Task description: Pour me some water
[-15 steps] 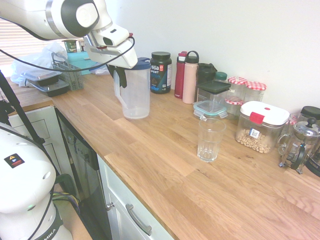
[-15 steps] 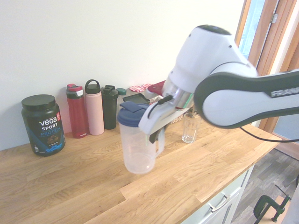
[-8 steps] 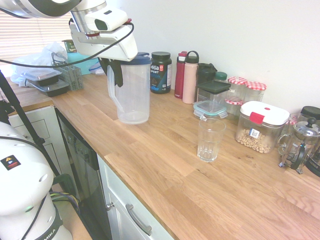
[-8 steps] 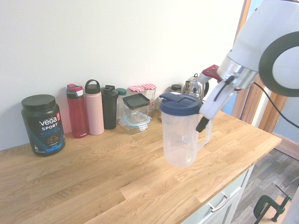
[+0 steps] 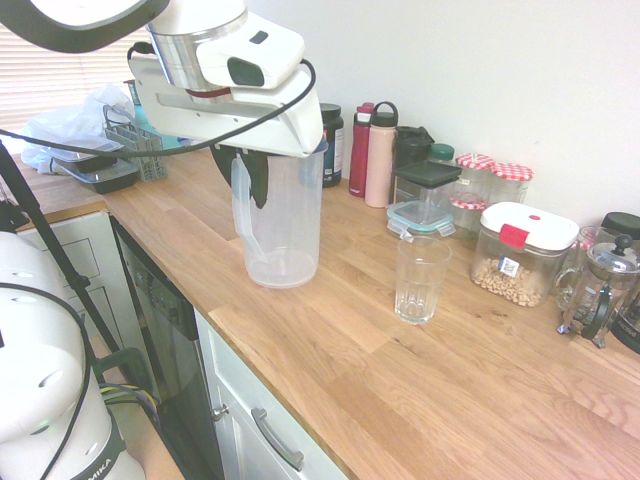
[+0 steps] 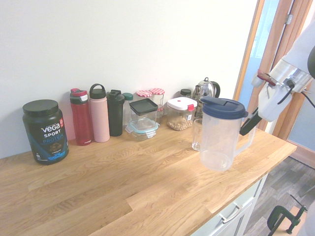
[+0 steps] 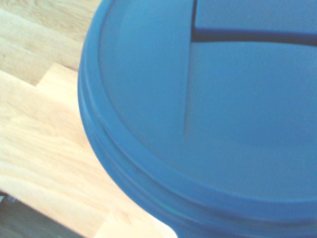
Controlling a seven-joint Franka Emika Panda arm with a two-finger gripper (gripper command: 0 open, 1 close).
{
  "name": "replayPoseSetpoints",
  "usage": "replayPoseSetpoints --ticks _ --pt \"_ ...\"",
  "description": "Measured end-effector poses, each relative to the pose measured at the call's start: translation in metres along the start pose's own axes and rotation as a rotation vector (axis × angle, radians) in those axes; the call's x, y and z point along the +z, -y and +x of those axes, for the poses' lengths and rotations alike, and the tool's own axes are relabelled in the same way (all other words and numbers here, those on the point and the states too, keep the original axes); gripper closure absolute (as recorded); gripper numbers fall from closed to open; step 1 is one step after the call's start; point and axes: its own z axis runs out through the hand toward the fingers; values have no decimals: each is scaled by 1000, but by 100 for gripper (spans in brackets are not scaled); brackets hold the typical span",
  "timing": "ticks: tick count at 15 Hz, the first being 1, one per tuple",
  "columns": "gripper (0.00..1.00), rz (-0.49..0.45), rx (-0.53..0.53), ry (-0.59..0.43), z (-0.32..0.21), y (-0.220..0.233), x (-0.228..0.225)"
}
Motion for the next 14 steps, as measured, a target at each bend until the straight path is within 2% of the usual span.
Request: replayPoseSetpoints --ticks 2,4,7,9,12,14 --pt "100 -14 -29 1 7 -25 -8" --pt "100 -70 -90 21 24 -46 -11" --pt "100 -156 -218 122 42 -77 -6" --pt "100 -193 -267 158 51 -91 -10" --pt "100 -260 -273 169 73 -104 -28" --pt "100 -339 -255 209 91 -115 -36"
